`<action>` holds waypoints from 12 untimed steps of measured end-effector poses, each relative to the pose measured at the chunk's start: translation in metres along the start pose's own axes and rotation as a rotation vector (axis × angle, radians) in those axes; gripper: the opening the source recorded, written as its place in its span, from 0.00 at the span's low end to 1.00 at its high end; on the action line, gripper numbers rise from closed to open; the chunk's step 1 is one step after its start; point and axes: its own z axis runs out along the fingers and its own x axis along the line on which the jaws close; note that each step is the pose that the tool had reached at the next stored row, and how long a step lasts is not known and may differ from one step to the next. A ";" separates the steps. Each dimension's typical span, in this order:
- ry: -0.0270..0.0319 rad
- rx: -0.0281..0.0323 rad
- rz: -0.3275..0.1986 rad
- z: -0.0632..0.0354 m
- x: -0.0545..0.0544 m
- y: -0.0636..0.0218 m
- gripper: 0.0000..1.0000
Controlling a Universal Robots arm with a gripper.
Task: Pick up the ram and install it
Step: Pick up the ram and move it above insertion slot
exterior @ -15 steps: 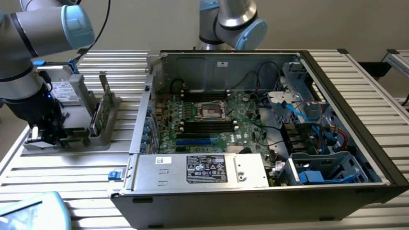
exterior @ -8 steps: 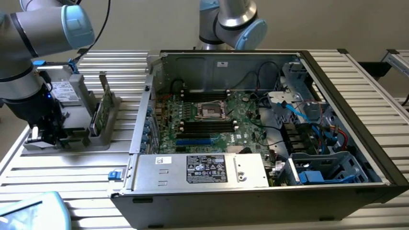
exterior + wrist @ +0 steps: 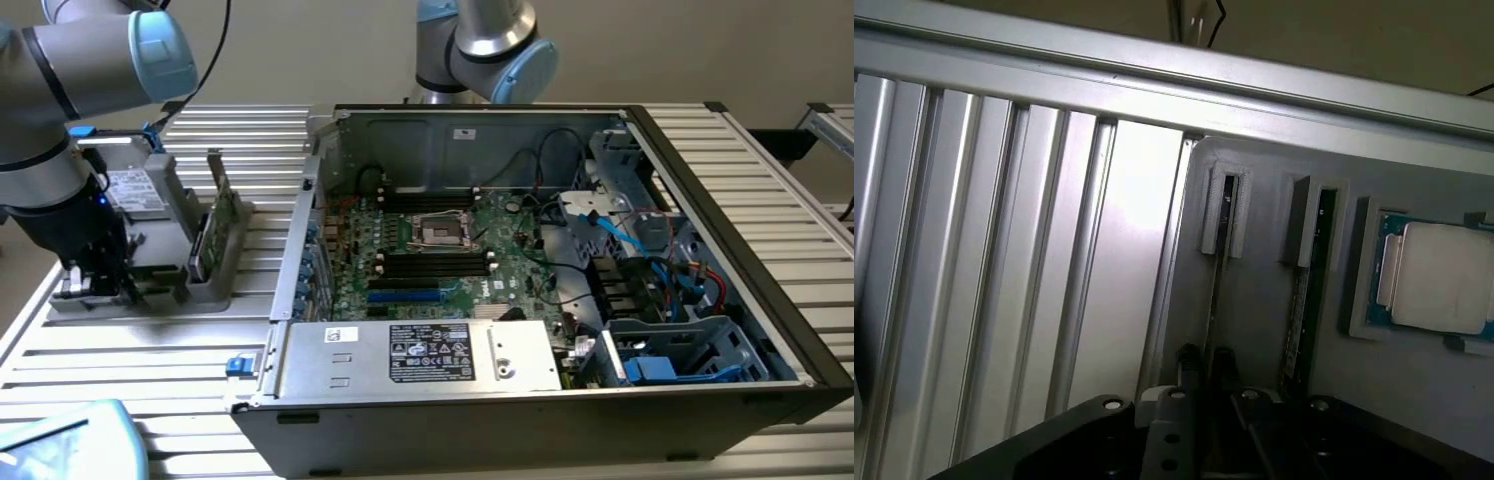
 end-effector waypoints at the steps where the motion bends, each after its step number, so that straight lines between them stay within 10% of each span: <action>1: 0.0009 -0.0003 0.000 0.0000 0.000 0.0000 0.14; 12: 0.0044 -0.0009 0.000 0.0000 0.000 0.0000 0.14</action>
